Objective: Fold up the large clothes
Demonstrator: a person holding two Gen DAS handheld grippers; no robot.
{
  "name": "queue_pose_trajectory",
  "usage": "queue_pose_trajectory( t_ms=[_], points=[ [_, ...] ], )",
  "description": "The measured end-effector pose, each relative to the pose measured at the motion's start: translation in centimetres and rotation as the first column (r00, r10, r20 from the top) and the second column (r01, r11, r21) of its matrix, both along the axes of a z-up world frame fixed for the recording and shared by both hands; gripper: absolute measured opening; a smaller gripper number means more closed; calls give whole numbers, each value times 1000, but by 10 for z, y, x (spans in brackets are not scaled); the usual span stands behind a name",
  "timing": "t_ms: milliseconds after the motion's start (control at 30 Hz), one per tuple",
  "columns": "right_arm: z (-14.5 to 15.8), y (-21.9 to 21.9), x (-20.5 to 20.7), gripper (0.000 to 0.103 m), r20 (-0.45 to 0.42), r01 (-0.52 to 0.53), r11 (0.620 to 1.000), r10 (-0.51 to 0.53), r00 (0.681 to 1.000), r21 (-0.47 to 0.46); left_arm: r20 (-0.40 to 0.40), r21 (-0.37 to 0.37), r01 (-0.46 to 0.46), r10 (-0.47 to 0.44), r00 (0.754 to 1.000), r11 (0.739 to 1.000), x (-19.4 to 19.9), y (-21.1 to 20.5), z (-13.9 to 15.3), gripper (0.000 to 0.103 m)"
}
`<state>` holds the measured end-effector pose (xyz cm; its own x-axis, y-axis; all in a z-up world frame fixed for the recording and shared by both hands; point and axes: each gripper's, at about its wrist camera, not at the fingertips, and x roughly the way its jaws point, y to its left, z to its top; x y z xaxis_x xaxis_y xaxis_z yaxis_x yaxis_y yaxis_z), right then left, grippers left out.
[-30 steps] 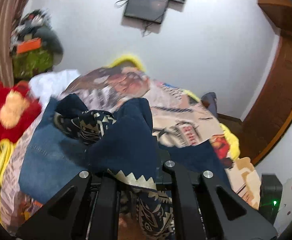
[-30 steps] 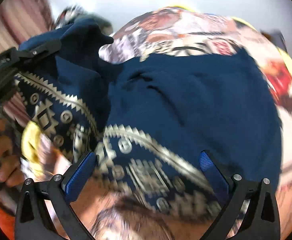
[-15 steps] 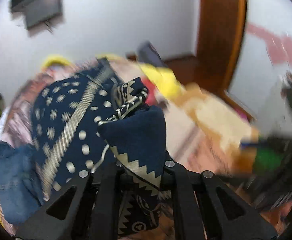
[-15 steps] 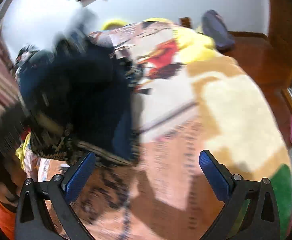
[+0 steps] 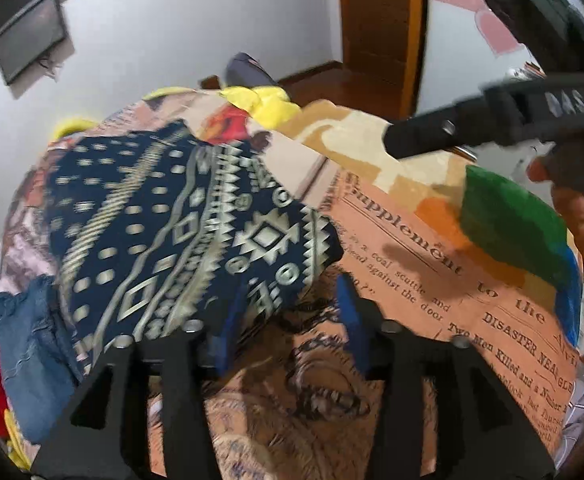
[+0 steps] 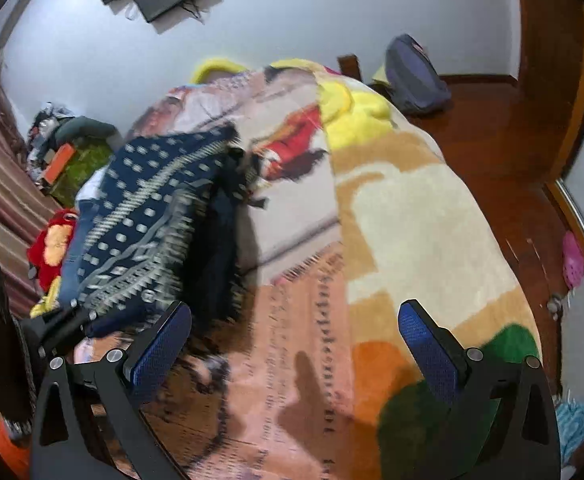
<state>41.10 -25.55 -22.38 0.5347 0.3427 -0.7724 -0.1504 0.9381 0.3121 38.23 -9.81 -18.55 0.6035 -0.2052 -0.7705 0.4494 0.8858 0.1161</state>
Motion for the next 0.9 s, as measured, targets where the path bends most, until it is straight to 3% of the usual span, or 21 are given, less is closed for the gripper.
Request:
queue_pose_trajectory(
  t_ms=[167,267,433,533,633,733,900],
  points=[
    [22,27,9,103,72,-68,998,68,995,-6,91,-23,-116,117,989,993,-11,41,28,75],
    [29,51,21,103,108,-112,993,114,988,-20,146,-33,-214,216,965,976,-2,72,42,87],
    [6,100,46,103,91,-178,983,182,979,-52,123,-51,-312,316,941,949,30,114,34,89],
    [-21,122,59,103,34,-206,975,209,977,-81,40,-69,-370,373,927,926,49,138,8,90],
    [-51,132,64,103,-32,-220,969,218,975,-115,-38,-156,-389,388,921,908,51,156,-7,90],
    [-68,124,60,103,-57,-226,968,221,974,-111,-45,-175,-387,385,922,905,41,162,-12,90],
    [-76,90,52,103,-104,-205,974,195,975,-93,-1,-118,-370,373,928,921,23,157,-8,90]
  ],
)
